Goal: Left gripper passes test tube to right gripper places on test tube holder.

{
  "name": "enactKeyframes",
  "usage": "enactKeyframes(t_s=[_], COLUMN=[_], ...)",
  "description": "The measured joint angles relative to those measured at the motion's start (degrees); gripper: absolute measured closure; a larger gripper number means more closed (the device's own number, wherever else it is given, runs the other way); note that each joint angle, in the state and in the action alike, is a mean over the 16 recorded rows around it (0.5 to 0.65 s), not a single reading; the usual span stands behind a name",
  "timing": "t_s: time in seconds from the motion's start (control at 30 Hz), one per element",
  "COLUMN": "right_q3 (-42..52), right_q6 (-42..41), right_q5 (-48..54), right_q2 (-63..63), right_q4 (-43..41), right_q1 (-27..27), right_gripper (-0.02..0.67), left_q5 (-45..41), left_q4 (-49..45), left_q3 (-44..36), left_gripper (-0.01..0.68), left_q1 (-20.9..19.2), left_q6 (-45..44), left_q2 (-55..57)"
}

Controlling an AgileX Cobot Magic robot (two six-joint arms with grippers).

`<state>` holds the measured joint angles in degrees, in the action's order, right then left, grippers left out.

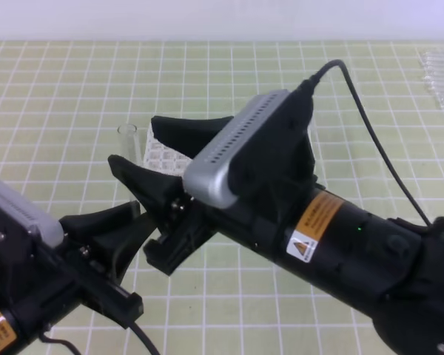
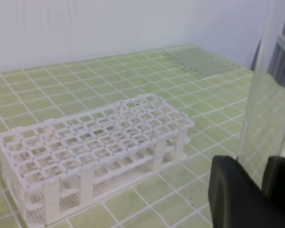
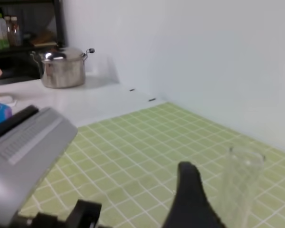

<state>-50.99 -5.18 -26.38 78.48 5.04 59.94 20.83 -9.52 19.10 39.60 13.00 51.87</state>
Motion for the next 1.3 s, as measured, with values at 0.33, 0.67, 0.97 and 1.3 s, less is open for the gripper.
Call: enactKeyframes(t_s=[0.33,0.67,0.97,1.3], right_q3=[-1.5,-2.1,-2.1,-2.1], right_q6=[0.0,-0.1,0.4,1.4], right_q5=[-1.4,-2.5,-3.1,-2.9], right_q2=[3.1,4.5,4.7,4.7], right_q4=[2.0,3.4,3.1,1.5], right_q1=[-0.5,-1.0,-1.0,-1.0], right_gripper=[0.248,0.248,0.261,0.352], left_q5=[0.0,1.1,2.6,4.1], left_q4=[-0.3,-1.5,-6.1,-9.7], left_q3=[0.0,0.0,0.0,0.0], left_gripper=[0.618,0.618,0.606,0.637], left_q1=[0.0,0.1,0.1,0.0], left_q6=[0.7,2.1,5.8,8.8], left_q2=[0.0,0.0,0.0,0.0])
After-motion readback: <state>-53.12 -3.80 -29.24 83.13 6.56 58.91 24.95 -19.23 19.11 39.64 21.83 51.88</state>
